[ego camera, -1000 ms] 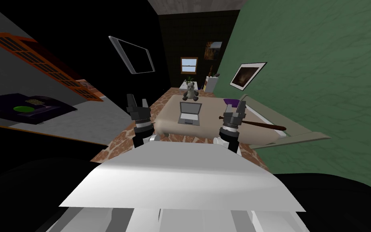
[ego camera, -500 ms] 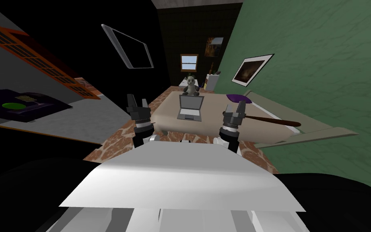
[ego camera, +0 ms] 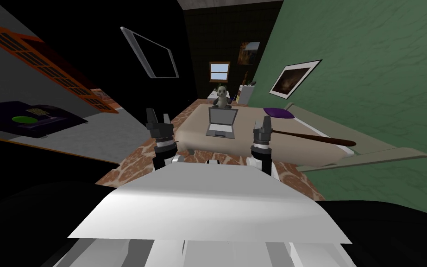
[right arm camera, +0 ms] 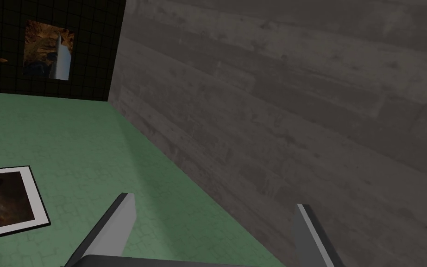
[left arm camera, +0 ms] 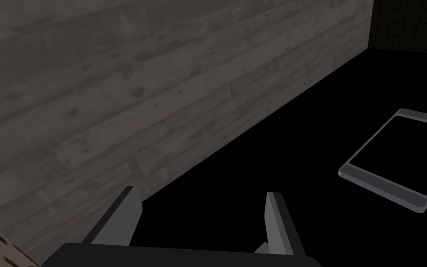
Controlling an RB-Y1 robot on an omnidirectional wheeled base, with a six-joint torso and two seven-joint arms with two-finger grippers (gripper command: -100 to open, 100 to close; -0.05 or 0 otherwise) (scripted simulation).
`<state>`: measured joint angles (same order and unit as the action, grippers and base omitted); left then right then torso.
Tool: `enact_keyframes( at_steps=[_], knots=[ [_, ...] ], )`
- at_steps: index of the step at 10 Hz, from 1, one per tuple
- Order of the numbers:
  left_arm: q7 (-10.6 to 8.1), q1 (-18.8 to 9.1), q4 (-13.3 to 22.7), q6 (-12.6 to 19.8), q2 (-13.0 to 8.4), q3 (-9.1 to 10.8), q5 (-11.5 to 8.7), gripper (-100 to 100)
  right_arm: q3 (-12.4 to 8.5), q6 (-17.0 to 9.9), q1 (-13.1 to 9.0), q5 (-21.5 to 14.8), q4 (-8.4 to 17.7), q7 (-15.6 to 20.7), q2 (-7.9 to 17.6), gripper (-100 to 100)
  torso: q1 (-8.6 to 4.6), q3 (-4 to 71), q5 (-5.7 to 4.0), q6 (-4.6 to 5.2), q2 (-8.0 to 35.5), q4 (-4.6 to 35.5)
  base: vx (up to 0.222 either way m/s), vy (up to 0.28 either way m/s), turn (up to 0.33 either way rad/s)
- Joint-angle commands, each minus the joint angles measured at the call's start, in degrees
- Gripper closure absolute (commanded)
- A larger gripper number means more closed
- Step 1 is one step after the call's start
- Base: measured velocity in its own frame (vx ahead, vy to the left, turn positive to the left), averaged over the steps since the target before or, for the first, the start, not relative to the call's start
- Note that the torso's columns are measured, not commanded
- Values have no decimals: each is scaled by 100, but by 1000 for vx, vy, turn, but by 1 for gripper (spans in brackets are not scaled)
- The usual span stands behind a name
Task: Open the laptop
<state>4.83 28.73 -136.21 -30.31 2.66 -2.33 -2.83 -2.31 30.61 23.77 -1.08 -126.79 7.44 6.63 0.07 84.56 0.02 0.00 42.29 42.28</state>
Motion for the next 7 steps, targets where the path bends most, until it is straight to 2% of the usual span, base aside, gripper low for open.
enact_keyframes(
  at_steps=[1,5,6,7],
  knots=[
    [0,0,0,0,0,0,0,0,49,-324,-412,-276,399,388,278,-100,-1,2,0,-1,-3,0,-9,82,58],
    [0,0,0,0,0,0,0,0,106,-895,-1136,-811,1166,1068,732,-100,-7,1,-2,-1,0,0,-19,108,71],
    [0,0,0,0,0,0,0,0,106,-911,-1155,-811,1175,1119,732,-100,-4,2,-1,0,-2,0,-15,98,17],
    [0,0,0,0,0,0,0,0,122,-1077,-1364,-966,1395,1324,848,-100,-12,0,-2,2,1,1,-17,87,50]
  ],
)
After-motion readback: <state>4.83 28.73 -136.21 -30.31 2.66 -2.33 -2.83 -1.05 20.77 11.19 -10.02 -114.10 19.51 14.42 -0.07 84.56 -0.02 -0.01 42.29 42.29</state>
